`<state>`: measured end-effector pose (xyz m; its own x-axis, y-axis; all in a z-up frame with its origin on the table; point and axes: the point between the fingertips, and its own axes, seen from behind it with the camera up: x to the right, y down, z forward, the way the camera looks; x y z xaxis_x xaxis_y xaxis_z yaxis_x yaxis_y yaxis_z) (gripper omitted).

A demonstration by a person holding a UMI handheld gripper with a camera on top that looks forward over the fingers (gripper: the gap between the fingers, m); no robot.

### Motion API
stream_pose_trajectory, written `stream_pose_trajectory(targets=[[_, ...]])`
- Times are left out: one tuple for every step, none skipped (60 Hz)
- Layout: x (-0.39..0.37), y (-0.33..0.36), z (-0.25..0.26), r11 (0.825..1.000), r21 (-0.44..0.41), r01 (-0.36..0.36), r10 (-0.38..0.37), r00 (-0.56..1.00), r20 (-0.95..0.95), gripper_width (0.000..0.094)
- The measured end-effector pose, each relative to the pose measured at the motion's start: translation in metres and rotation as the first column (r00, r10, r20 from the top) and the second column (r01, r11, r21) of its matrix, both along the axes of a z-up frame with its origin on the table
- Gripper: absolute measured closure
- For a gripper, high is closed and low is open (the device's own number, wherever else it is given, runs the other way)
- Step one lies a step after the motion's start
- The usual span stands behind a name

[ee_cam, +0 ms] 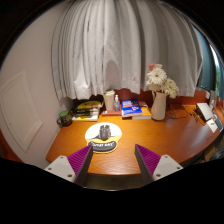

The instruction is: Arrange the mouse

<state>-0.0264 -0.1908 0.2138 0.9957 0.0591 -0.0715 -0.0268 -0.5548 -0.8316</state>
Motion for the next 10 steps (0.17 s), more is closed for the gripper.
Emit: stream_pose_trajectory(targets=[[0.001, -0.001, 0.002, 1.0, 0.005, 0.001, -0.001, 1.0, -0.002, 0.01], [0.002, -0.002, 0.003, 1.0, 0.009, 0.002, -0.002, 1.0, -0.004, 0.01], [0.003, -0.003, 0.005, 1.0, 0.013, 0.001, -0.001, 1.0, -0.005, 0.01], [0.004, -0.003, 0.006, 1.0, 0.017, 0.001, -0.001, 1.0, -0.005, 0.0099], [0.005, -0.004, 0.008, 1.0, 0.021, 0.002, -0.001, 1.0, -0.005, 0.0099], [0.006, -0.004, 0.009, 1.0, 0.025, 0.002, -0.001, 1.0, -0.006, 0.0101], [0.006, -0.006, 0.012, 1.0, 0.027, 0.003, -0.003, 1.0, -0.007, 0.01], [0.008, -0.006, 0.013, 1.0, 0.029, 0.003, -0.003, 1.0, -0.007, 0.01], [0.009, -0.006, 0.015, 0.999, 0.032, 0.004, -0.003, 1.0, -0.008, 0.01], [0.01, -0.007, 0.016, 0.999, 0.035, 0.004, -0.004, 1.0, -0.007, 0.01]])
